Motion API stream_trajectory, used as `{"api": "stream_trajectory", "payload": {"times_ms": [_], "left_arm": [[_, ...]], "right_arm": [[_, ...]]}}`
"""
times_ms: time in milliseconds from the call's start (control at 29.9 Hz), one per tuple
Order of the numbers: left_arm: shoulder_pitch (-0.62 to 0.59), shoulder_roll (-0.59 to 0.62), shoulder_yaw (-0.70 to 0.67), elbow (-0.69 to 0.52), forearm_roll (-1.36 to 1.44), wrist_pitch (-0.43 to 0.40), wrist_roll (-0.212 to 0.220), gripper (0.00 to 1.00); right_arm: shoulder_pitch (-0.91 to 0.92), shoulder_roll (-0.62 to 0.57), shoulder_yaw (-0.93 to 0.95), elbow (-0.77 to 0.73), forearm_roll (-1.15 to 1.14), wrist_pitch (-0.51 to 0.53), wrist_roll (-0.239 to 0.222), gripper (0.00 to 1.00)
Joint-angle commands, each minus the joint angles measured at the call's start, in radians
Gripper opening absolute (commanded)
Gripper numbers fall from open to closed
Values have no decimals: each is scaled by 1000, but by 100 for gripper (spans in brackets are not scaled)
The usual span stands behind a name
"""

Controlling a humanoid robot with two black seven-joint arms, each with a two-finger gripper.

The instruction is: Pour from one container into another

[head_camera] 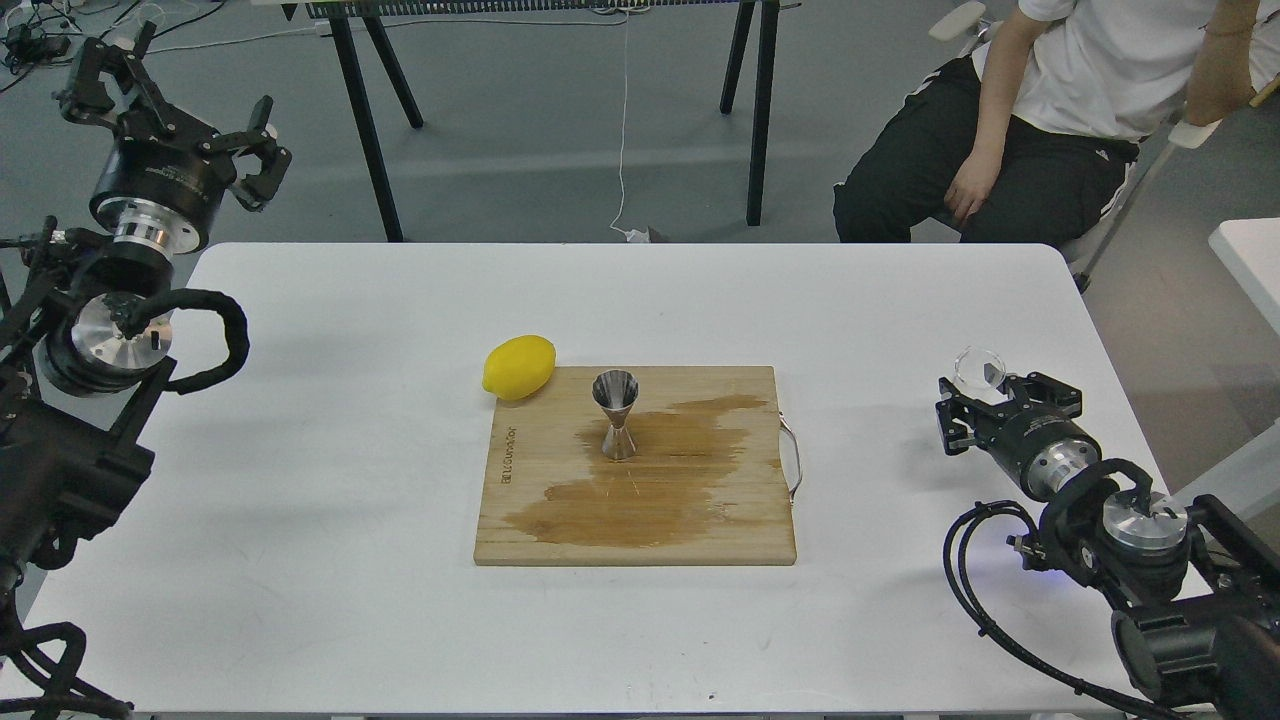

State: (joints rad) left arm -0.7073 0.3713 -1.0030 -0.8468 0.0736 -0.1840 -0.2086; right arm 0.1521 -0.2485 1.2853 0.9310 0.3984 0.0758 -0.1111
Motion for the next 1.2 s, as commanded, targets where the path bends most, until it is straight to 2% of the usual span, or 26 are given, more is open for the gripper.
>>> {"api": "stream_trajectory", "payload": {"times_ms": [0,100,769,836,870,903,1004,1070,1171], "left_arm": [[0,1,1,0,0,-2,0,100],[0,5,3,0,0,-2,0,100],[-1,-11,3,-1,2,1,0,100],[-1,-9,3,-1,2,1,0,100],[-1,-9,3,-1,2,1,0,100],[-1,-9,3,-1,2,1,0,100],[-1,-9,3,-1,2,1,0,100],[-1,-9,3,-1,2,1,0,100],[-1,-9,3,-1,2,1,0,100]], "right_arm": [[3,55,-1,-90,0,93,-9,40],[14,84,6,-146,0,108,-5,41],[4,92,14,-146,0,111,2,58],[4,92,9,-144,0,116,1,52],[4,94,9,-144,0,119,1,43],[4,92,8,-144,0,125,1,38],[4,94,5,-144,0,125,1,38],[6,92,6,-144,0,119,2,41],[10,92,8,-149,0,114,2,55]]}}
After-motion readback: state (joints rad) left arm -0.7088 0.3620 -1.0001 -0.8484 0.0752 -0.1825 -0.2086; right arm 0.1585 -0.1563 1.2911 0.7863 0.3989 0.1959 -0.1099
